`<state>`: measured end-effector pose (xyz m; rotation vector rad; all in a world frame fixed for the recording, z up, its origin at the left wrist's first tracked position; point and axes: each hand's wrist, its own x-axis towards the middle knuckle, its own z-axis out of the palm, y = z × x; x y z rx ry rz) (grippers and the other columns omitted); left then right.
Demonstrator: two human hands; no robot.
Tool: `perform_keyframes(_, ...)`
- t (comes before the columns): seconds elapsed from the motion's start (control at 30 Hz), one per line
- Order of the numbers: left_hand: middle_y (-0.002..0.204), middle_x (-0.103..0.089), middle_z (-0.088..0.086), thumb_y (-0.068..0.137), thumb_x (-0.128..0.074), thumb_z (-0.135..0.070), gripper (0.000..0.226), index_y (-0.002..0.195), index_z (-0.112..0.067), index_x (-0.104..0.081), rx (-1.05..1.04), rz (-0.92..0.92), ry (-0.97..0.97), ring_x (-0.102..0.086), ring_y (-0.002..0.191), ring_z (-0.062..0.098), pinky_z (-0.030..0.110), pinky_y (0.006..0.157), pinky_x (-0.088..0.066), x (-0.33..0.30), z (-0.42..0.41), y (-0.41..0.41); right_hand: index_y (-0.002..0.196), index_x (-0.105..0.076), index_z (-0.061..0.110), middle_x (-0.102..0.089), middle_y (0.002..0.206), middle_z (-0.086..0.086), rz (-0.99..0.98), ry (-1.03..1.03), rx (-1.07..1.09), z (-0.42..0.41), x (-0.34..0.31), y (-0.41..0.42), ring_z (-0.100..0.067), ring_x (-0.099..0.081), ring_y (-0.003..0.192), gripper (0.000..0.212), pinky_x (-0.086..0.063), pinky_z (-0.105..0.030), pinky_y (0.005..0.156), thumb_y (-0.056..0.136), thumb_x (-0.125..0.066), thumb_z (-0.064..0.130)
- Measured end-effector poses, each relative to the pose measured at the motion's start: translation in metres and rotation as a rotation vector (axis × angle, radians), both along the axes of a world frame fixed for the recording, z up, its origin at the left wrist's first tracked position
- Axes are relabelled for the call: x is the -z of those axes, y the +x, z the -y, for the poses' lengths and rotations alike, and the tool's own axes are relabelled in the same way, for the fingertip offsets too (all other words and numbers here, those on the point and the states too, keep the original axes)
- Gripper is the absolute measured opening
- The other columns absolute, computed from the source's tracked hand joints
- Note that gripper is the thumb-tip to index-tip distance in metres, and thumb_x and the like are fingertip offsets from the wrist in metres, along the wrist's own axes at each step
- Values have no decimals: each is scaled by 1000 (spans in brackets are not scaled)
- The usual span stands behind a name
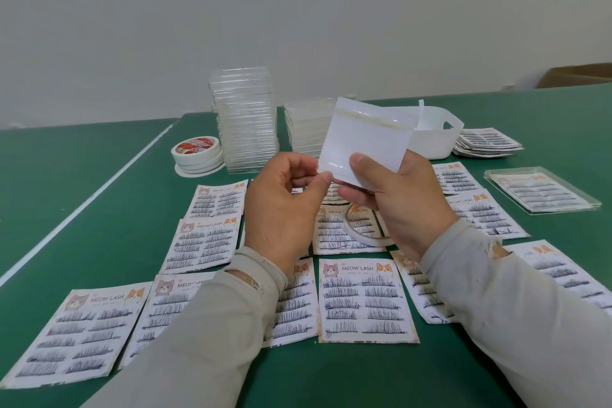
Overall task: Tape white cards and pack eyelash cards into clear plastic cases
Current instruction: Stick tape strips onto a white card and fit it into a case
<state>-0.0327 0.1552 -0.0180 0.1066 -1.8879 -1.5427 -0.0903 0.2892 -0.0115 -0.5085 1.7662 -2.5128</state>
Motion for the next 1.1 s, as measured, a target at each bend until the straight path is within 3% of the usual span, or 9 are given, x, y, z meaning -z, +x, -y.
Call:
perform_keyframes(0.3, 89, -75, -14, 87, -78, -13, 19, 93, -31, -74, 11, -8, -38, -72, 86, 7, 39, 84, -62, 3, 2, -1, 105, -70, 20, -78, 98, 5, -75, 59, 26, 1, -1, 3, -18, -76, 90, 15, -60, -26, 67, 97, -65, 9)
perform_keyframes(0.57, 82, -74, -12, 86, -79, -15, 14, 83, -27, -73, 0, 3, -72, -71, 82, 11, 42, 84, -61, 3, 3, -1, 104, -70, 22, -78, 97, 7, -93, 57, 20, 2, -2, 4, -17, -76, 91, 15, -60, -25, 68, 96, -66, 10)
perform_keyframes(0.73, 85, -70, -18, 85, -80, -15, 21, 88, -31, -67, -15, -27, -80, -67, 82, 4, 42, 82, -62, 3, 2, -2, 105, -70, 21, -78, 95, 7, -64, 47, 40, 1, -3, 2, -15, -76, 89, 14, -60, -24, 67, 96, -66, 10)
perform_keyframes(0.97, 89, -75, -16, 87, -78, -15, 21, 90, -35, -73, 1, -26, -74, -71, 86, 6, 40, 84, -62, 5, 4, -2, 102, -70, 23, -78, 96, 7, -94, 61, 40, 2, -2, 4, -15, -76, 90, 16, -60, -24, 67, 96, -66, 9)
perform_keyframes(1.1, 85, -76, -9, 86, -79, -12, 17, 88, -28, -75, 28, 20, -34, -72, 86, 13, 42, 86, -61, 4, 5, -3, 99, -70, 25, -78, 96, 6, -132, 93, 49, 1, -1, 5, -16, -76, 90, 18, -60, -25, 67, 96, -65, 8)
